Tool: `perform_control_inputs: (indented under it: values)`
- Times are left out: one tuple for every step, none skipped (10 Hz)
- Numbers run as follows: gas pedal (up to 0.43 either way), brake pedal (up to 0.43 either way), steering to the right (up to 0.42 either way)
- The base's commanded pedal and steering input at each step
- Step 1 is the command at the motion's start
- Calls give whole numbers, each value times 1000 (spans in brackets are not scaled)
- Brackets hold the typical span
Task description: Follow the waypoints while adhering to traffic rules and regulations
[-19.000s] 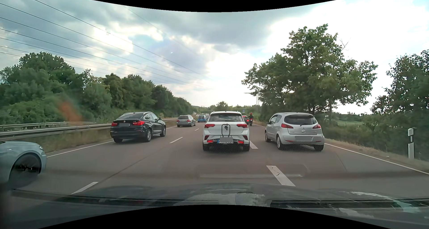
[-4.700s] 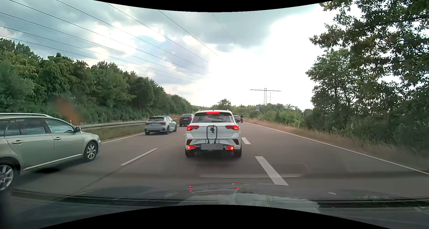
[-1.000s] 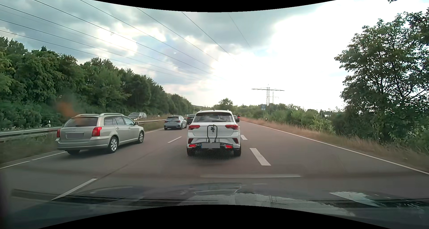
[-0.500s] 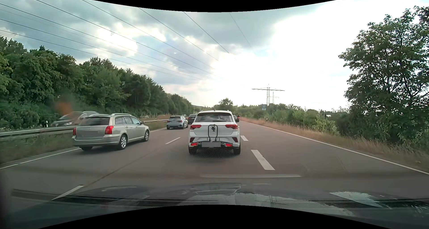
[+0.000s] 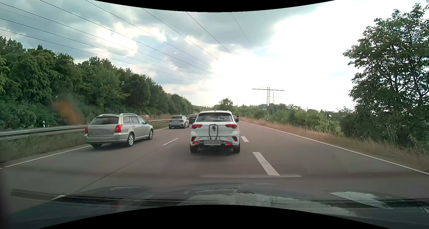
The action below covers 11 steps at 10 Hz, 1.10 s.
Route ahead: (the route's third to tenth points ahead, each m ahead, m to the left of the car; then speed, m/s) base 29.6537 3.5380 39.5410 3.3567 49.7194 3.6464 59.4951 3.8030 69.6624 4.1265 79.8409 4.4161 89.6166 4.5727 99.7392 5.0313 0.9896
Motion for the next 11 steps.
perform_control_inputs:
  values:
    - [0, 85, 0]
    - [0, 91, 0]
    - [0, 91, 0]
    - [0, 91, 0]
    - [0, 91, -3]
    - [0, 85, -5]
    - [0, 55, -9]
    - [0, 6, -9]
    - [0, 0, -11]
    - [0, 0, -14]
    - [0, 0, -16]
